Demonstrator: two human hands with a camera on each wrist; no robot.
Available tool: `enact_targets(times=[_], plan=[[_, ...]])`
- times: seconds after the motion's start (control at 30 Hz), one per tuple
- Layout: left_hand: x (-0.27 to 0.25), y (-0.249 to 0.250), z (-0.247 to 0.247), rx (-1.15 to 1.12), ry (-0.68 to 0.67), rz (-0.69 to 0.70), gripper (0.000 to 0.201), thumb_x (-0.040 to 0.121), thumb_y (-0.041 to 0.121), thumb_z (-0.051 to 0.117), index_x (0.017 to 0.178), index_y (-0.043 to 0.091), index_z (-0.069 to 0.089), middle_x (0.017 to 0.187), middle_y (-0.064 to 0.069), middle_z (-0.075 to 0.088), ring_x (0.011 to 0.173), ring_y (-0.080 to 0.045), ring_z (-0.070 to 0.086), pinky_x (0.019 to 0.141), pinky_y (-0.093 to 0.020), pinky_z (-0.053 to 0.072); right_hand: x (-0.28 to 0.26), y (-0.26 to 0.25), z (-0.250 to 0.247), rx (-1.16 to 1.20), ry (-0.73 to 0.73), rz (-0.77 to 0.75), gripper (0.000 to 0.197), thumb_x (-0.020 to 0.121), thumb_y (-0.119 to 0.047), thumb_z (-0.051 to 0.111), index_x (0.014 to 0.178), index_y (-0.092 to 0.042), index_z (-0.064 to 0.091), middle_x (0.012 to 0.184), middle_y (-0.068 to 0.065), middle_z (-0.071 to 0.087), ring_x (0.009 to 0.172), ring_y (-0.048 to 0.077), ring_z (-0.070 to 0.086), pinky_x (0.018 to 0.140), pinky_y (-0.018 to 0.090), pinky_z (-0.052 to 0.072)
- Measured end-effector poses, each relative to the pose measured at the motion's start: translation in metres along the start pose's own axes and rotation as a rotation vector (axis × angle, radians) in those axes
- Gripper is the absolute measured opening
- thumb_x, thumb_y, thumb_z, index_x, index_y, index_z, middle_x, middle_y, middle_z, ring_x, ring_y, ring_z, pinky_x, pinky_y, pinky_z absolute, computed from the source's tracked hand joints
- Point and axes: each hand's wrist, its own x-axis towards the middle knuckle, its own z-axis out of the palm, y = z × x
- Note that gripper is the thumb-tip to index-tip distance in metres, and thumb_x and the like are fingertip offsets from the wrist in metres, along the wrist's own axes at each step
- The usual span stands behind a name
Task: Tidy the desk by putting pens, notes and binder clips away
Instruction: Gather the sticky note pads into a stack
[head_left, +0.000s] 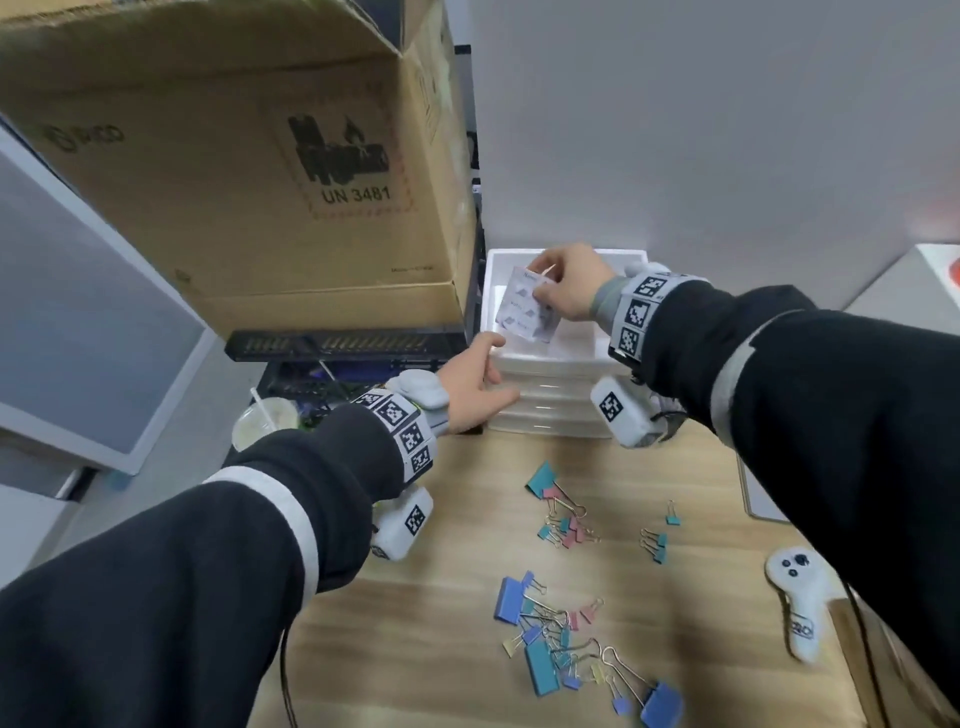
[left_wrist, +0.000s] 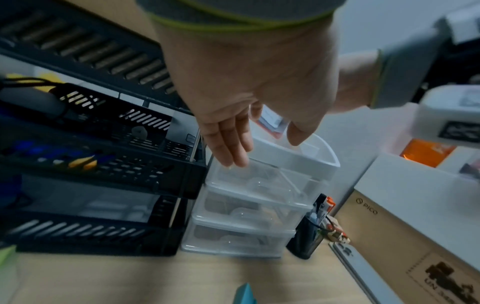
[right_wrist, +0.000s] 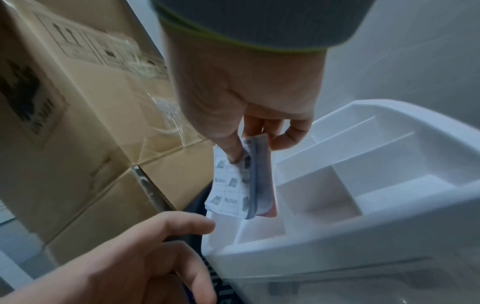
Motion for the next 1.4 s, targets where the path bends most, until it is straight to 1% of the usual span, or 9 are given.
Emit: enact_targets(times=[0.1, 0.27, 0.43, 0.57, 0.73, 0.87, 1.07, 1.23, 1.4], plan=[[0.009, -0.004, -0.001, 0.092, -0.055, 0.032, 0.074, 0.085, 0.029, 0.065, 0.148, 0.023, 0.029, 0.099, 0.001, 0.059, 0.074, -0.015, 0.059, 0.073, -0.036, 0.053, 0.02, 0.0, 0.014, -0.077, -0.052, 0.012, 0.024, 0.087, -0.013, 0.063, 0.108, -0.022, 0.069, 0.099, 0.003, 0.07, 0.086, 0.019, 0.066, 0.071, 0.029, 0.052], [0.018, -0.009, -0.001, 0.166, -0.111, 0.018, 0.07, 0.086, 0.031, 0.063, 0.148, 0.02, 0.031, 0.097, 0.003, 0.065, 0.082, -0.017, 0.065, 0.079, -0.042, 0.056, 0.041, 0.004, 0.031, -0.232, 0.002, -0.058, 0.032, 0.09, -0.012, 0.056, 0.121, -0.019, 0.063, 0.111, 0.003, 0.067, 0.098, 0.022, 0.063, 0.085, 0.03, 0.049], [0.023, -0.017, 0.001, 0.191, -0.128, 0.03, 0.07, 0.083, 0.033, 0.059, 0.147, 0.021, 0.032, 0.093, 0.006, 0.066, 0.079, -0.014, 0.066, 0.078, -0.042, 0.057, 0.044, 0.008, 0.033, -0.427, 0.124, -0.24, 0.027, 0.085, -0.028, 0.06, 0.111, -0.021, 0.057, 0.111, 0.003, 0.062, 0.104, 0.029, 0.057, 0.088, 0.041, 0.048], [0.027, -0.017, 0.003, 0.189, -0.124, 0.035, 0.069, 0.083, 0.029, 0.059, 0.147, 0.019, 0.034, 0.09, 0.004, 0.067, 0.078, -0.015, 0.066, 0.077, -0.042, 0.057, 0.032, 0.01, 0.039, -0.615, -0.051, -0.313, 0.035, 0.071, -0.048, 0.064, 0.102, -0.032, 0.065, 0.105, -0.007, 0.061, 0.101, 0.021, 0.057, 0.088, 0.037, 0.04], [0.029, -0.013, 0.008, 0.172, -0.09, 0.042, 0.061, 0.085, 0.026, 0.059, 0.143, 0.016, 0.044, 0.087, 0.001, 0.068, 0.079, -0.018, 0.066, 0.079, -0.044, 0.057, 0.036, 0.02, 0.051, -0.778, -0.124, -0.183, 0.033, 0.075, -0.033, 0.071, 0.107, -0.04, 0.066, 0.116, -0.012, 0.057, 0.111, 0.017, 0.055, 0.1, 0.043, 0.034], [0.028, -0.013, 0.007, 0.166, -0.073, 0.04, 0.059, 0.085, 0.023, 0.059, 0.142, 0.015, 0.045, 0.088, -0.003, 0.068, 0.081, -0.022, 0.066, 0.08, -0.045, 0.055, 0.042, 0.015, 0.057, -0.875, -0.15, -0.136, 0.039, 0.07, -0.024, 0.077, 0.105, -0.035, 0.066, 0.12, -0.007, 0.054, 0.117, 0.019, 0.052, 0.102, 0.043, 0.035], [0.005, -0.025, 0.012, 0.177, -0.024, 0.098, 0.078, 0.086, 0.027, 0.06, 0.154, 0.029, 0.023, 0.106, 0.001, 0.056, 0.075, -0.016, 0.06, 0.073, -0.033, 0.053, 0.025, 0.022, 0.054, -0.574, -0.005, -0.215, 0.04, 0.074, -0.02, 0.056, 0.113, -0.023, 0.065, 0.124, 0.002, 0.057, 0.116, 0.028, 0.052, 0.106, 0.044, 0.034], [-0.018, -0.039, 0.022, 0.266, -0.009, 0.09, 0.072, 0.083, 0.023, 0.06, 0.15, 0.024, 0.031, 0.115, -0.002, 0.052, 0.081, -0.016, 0.055, 0.079, -0.034, 0.051, -0.003, 0.043, 0.038, -0.244, 0.237, -0.397, 0.036, 0.078, -0.021, 0.055, 0.113, -0.013, 0.064, 0.116, 0.007, 0.061, 0.104, 0.031, 0.057, 0.087, 0.038, 0.045], [-0.027, -0.055, 0.031, 0.399, -0.098, 0.004, 0.065, 0.082, 0.021, 0.062, 0.143, 0.019, 0.04, 0.116, 0.0, 0.053, 0.08, -0.014, 0.05, 0.074, -0.026, 0.04, -0.043, 0.067, 0.027, -0.133, 0.284, -0.441, 0.026, 0.078, -0.018, 0.054, 0.103, -0.011, 0.061, 0.093, 0.004, 0.058, 0.086, 0.024, 0.053, 0.073, 0.037, 0.045]])
